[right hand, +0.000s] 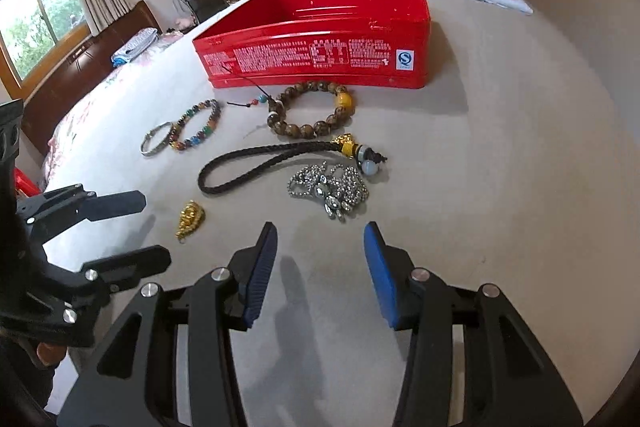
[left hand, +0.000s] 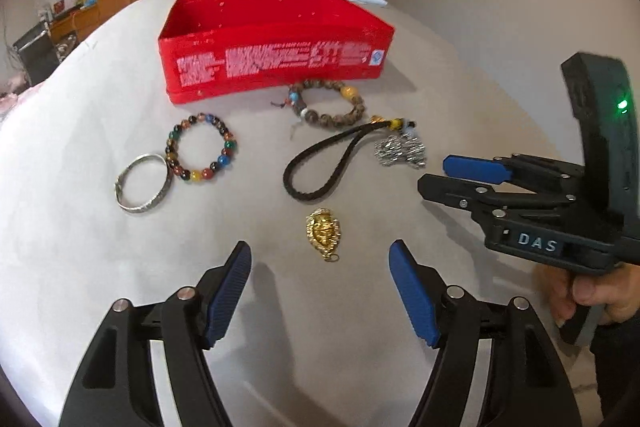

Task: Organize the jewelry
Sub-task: 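Grasp the gold lion pendant with the left tool while the right tool grasps the silver chain pendant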

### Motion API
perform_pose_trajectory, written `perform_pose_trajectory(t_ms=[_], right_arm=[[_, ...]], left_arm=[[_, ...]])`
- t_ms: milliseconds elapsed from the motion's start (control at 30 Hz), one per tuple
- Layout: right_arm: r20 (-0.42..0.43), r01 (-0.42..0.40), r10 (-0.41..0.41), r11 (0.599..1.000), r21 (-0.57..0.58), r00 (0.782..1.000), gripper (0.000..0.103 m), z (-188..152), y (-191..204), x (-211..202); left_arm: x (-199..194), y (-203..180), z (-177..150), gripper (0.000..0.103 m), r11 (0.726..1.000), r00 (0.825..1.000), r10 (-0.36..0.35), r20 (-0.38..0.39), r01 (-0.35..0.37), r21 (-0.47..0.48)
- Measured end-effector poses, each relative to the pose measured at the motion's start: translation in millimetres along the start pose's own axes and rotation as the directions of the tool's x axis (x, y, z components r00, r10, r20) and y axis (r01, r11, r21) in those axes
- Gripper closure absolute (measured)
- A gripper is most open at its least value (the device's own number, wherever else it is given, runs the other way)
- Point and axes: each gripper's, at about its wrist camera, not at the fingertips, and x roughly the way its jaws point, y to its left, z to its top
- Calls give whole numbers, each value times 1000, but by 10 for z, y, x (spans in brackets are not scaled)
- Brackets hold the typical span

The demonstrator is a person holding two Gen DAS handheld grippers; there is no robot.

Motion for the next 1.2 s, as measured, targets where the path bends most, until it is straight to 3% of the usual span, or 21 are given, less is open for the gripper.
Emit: perform_pose_trajectory(t_ms=[500, 667, 867, 1033, 1200], right_arm=[[2, 23, -23, 1000, -13, 1000, 53, 181, -20, 261], [3, 32, -32, 999, -30, 999, 53, 203, 1, 285], [7, 50, -49, 998, -42, 999, 56, 197, 22, 295], [11, 60, -59, 997, -45, 998, 65, 191, 21, 294], [14, 47, -47, 998, -39, 999, 80, 197, -8, 286]], left_arm=[[211, -164, 36, 36, 990, 991, 135, 24, -135, 44], [206, -157, 45, 58, 987, 988, 151, 33, -152, 41], [192, -174, 27, 72, 985, 986, 163, 43, -165, 46], [181, -197, 8, 84, 983, 984, 170, 45, -172, 57], [168, -190, 1, 84, 984, 985, 166, 45, -169, 61]])
